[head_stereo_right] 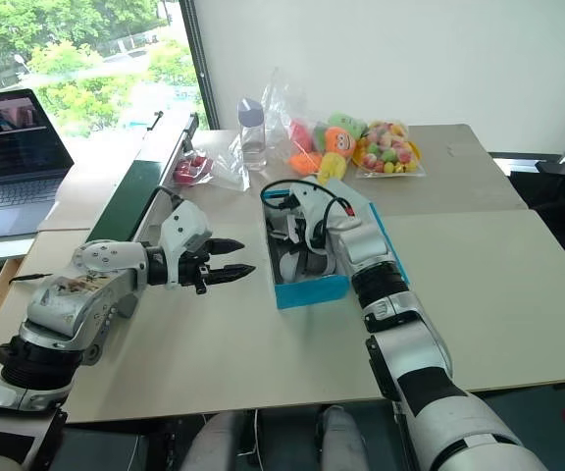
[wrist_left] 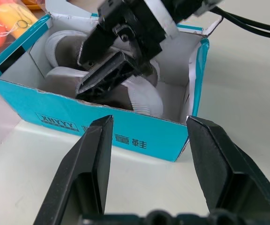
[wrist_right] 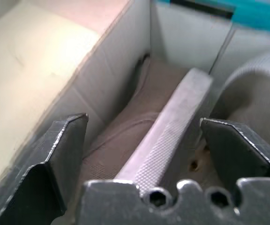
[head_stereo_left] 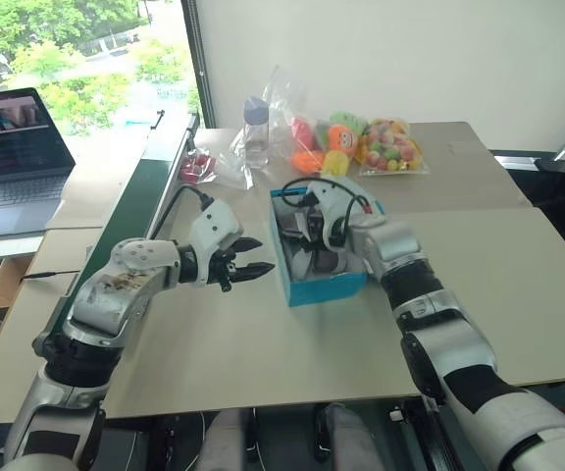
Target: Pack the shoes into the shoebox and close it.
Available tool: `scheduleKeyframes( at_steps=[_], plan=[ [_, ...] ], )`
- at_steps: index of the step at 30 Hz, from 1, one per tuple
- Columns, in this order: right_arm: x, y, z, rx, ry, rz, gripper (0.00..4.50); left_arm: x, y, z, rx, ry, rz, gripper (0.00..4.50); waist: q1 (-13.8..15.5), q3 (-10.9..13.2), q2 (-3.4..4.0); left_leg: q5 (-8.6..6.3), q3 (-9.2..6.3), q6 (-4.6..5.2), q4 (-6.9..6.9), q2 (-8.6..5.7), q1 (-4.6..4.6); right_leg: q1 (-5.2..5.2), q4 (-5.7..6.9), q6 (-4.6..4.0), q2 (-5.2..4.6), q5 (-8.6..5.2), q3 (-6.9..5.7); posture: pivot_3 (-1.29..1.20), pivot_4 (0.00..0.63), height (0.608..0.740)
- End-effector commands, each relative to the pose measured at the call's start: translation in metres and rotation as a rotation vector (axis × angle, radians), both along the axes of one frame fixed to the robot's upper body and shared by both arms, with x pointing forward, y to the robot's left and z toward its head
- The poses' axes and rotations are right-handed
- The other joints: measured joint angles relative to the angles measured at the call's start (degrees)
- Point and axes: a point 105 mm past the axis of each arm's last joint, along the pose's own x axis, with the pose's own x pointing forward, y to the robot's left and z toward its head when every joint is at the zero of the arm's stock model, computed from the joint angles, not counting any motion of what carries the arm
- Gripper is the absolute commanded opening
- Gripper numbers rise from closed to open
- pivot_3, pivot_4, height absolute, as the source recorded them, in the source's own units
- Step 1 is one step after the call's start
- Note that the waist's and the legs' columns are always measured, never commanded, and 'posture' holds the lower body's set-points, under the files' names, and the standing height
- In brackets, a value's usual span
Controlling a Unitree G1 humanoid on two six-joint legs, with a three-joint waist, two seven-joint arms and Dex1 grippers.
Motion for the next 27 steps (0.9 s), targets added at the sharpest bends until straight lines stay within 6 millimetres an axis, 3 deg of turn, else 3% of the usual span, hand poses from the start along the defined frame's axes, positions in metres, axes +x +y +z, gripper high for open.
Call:
scheduleKeyframes(
  at_steps=[1, 4, 6, 9, 12, 14, 17, 20, 22, 27],
  plan=[
    [-0.022, 0.006, 0.061, 0.099, -0.094, 0.071, 4.47, -0.003, -0.007, 0.012, -0.003, -0.05, -0.059, 2.62, 0.0, 0.0, 0.0, 0.0, 0.0, 0.0, 0.0, 0.0, -0.01, -0.01, -0.01, 0.0, 0.0, 0.0, 0.0, 0.0, 0.15, 0.74],
    [-0.039, -0.007, 0.084, 0.139, -0.121, 0.081, 4.47, -0.005, -0.011, 0.013, -0.003, -0.046, -0.093, 2.62, 0.1, 0.0, 0.0, 0.0, -0.02, 0.0, 0.0, 0.01, 0.01, 0.02, 0.01, -0.01, 0.0, -0.01, -0.04, 0.0, 0.15, 0.74],
    [-0.049, -0.022, 0.088, 0.129, -0.127, 0.075, 4.47, -0.005, -0.013, 0.015, 0.001, -0.044, -0.117, 2.62, 0.4, 0.0, 0.0, 0.0, -0.03, 0.0, 0.0, 0.01, 0.03, 0.03, 0.01, -0.02, 0.0, -0.01, -0.05, 0.0, 0.15, 0.74],
    [-0.072, -0.062, 0.075, 0.001, -0.122, 0.025, 3.71, -0.005, -0.019, 0.016, 0.007, -0.041, -0.164, 2.62, 1.5, 0.0, -0.01, 0.0, -0.02, 0.0, 0.0, 0.0, 0.06, 0.09, -0.05, -0.02, -0.06, -0.02, -0.07, 0.0, 0.15, 0.74],
    [-0.095, -0.081, 0.075, -0.074, -0.113, 0.012, 2.69, -0.002, -0.021, 0.017, 0.012, -0.034, -0.196, 2.62, 1.7, 0.0, 0.03, -0.02, 0.11, 0.01, 0.0, -0.06, 0.03, 0.05, -0.14, -0.01, -0.2, -0.02, -0.03, 0.0, 0.15, 0.74],
    [-0.111, -0.107, 0.071, -0.105, -0.086, -0.07, 1.99, 0.004, -0.027, 0.021, 0.018, -0.053, -0.228, 2.62, 1.4, 0.0, 0.04, -0.02, 0.17, 0.02, 0.0, -0.05, 0.02, 0.0, -0.16, 0.0, -0.2, -0.01, -0.02, 0.0, 0.15, 0.74],
    [-0.123, -0.122, 0.061, -0.105, -0.037, -0.125, 1.02, 0.013, -0.032, 0.025, 0.027, -0.084, -0.24, 2.62, 1.4, 0.0, 0.03, -0.02, 0.09, 0.02, 0.0, -0.01, 0.08, 0.06, -0.15, 0.0, -0.13, -0.02, -0.09, 0.0, 0.15, 0.74],
    [-0.145, -0.132, 0.01, -0.07, 0.122, -0.163, 0.01, 0.023, -0.038, 0.027, 0.068, -0.142, -0.243, 2.62, 1.5, 0.0, -0.07, -0.02, 0.03, 0.02, 0.0, 0.02, 0.16, 0.19, -0.17, -0.01, -0.09, -0.02, -0.15, 0.0, 0.15, 0.74],
    [-0.152, -0.134, -0.016, -0.001, 0.176, -0.197, 0.01, 0.026, -0.042, 0.029, 0.071, -0.165, -0.248, 2.62, 1.5, 0.0, -0.08, -0.02, -0.08, 0.02, 0.02, 0.05, 0.17, 0.25, -0.18, -0.04, -0.07, -0.05, -0.24, 0.0, 0.15, 0.74],
    [-0.146, -0.153, -0.077, 0.052, 0.218, -0.327, 0.01, 0.041, -0.04, 0.028, 0.094, -0.22, -0.188, 2.62, 1.3, 0.0, 0.06, -0.03, -0.01, 0.06, 0.21, -0.07, 0.08, 0.28, -0.2, 0.08, -0.16, 0.02, -0.12, 0.0, 0.15, 0.74]
  ],
)
